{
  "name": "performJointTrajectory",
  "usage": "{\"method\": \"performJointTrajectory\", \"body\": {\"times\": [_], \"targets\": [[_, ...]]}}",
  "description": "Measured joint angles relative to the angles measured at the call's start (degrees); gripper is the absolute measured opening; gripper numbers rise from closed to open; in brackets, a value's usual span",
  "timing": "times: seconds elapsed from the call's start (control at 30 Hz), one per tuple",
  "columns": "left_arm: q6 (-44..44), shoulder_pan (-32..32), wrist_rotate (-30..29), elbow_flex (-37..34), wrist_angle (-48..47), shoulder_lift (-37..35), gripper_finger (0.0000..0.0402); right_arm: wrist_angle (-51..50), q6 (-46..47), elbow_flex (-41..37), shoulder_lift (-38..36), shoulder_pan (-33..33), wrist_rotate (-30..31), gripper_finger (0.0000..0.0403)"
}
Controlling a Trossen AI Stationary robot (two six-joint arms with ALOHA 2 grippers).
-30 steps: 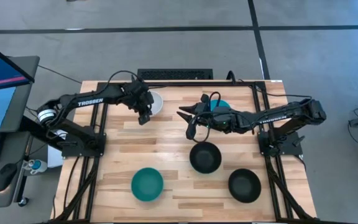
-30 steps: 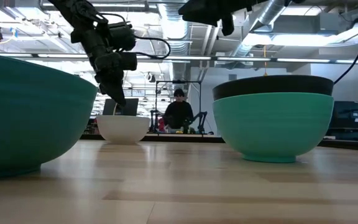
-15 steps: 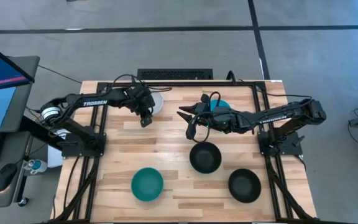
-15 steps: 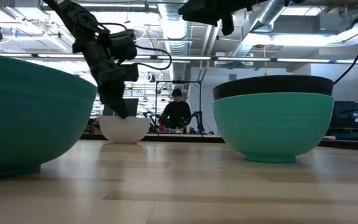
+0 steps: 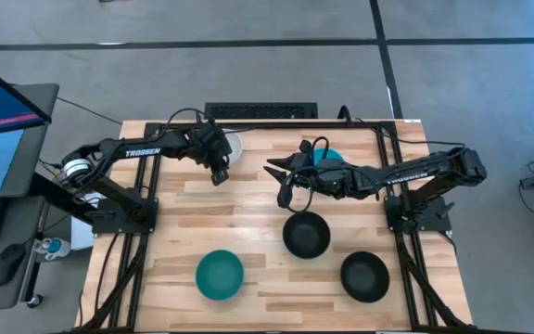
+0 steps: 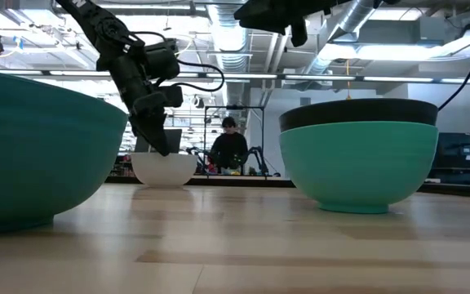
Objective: Nest bowls inside each other
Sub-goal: Stack the white bowl on the black bowl
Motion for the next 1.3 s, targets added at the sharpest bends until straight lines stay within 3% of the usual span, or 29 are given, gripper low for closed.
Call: {"method": "performJointTrajectory", "body": {"times": [0.13,0.43,0.63,0.83,1.0,1.3], "targets": [[1.6,0.1,0.0,0.0,0.2,0.0,0.0005,0.0,0.0,0.0,0.0,0.0,0.0,0.0120],[0.6,-0.6,0.1,0.0,0.2,-0.1,0.0000,-0.3,-0.1,0.0,0.0,0.0,0.0,0.0120],[-1.6,-1.6,6.4,4.1,-1.5,-0.1,0.0000,-0.8,-0.6,0.0,0.0,0.0,0.0,0.0120],[5.8,-2.8,-2.4,12.3,-9.5,-0.2,0.0000,-1.4,-1.5,0.0,0.0,0.0,0.0,0.0120],[7.4,-0.6,-1.6,12.5,-16.5,-0.2,0.0019,-1.4,-1.5,0.0,0.0,0.0,0.0,0.0120],[5.4,1.2,-1.6,9.4,-15.2,-0.2,0.0089,-1.4,-1.5,0.0,0.0,0.0,-0.1,0.0120]]}}
